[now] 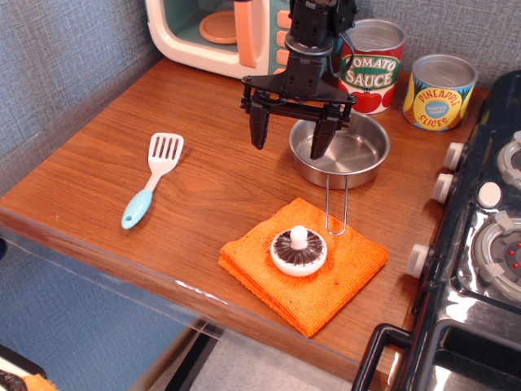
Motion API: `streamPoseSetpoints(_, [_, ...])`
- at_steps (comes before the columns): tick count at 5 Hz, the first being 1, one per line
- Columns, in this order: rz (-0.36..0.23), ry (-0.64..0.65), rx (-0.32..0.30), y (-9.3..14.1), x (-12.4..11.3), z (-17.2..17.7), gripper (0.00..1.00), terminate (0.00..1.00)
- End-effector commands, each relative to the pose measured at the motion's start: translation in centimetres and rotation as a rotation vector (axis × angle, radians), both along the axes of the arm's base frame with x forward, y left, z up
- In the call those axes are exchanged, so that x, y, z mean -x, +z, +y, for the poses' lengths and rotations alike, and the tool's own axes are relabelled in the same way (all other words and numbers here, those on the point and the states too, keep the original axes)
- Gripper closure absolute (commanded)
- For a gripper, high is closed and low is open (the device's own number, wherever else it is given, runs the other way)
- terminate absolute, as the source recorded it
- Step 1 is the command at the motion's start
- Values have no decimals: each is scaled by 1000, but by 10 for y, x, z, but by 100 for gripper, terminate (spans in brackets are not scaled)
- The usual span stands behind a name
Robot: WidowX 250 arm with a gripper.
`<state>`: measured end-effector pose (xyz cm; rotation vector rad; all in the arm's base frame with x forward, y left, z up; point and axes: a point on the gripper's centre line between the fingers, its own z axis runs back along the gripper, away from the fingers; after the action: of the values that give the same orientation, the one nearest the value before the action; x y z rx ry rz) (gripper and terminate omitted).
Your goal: Move the pot on left upper side of the orange cloth
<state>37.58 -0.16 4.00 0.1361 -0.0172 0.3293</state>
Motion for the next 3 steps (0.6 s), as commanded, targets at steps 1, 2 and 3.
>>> streamPoseSetpoints(1, [1,11,-31,-9,-12,0,0,0])
streamPoseSetpoints(2, [-2,7,-37,-11,-12,-2,100,0])
streamPoseSetpoints(3, [-13,9,-32,-12,-11,-3,100,0])
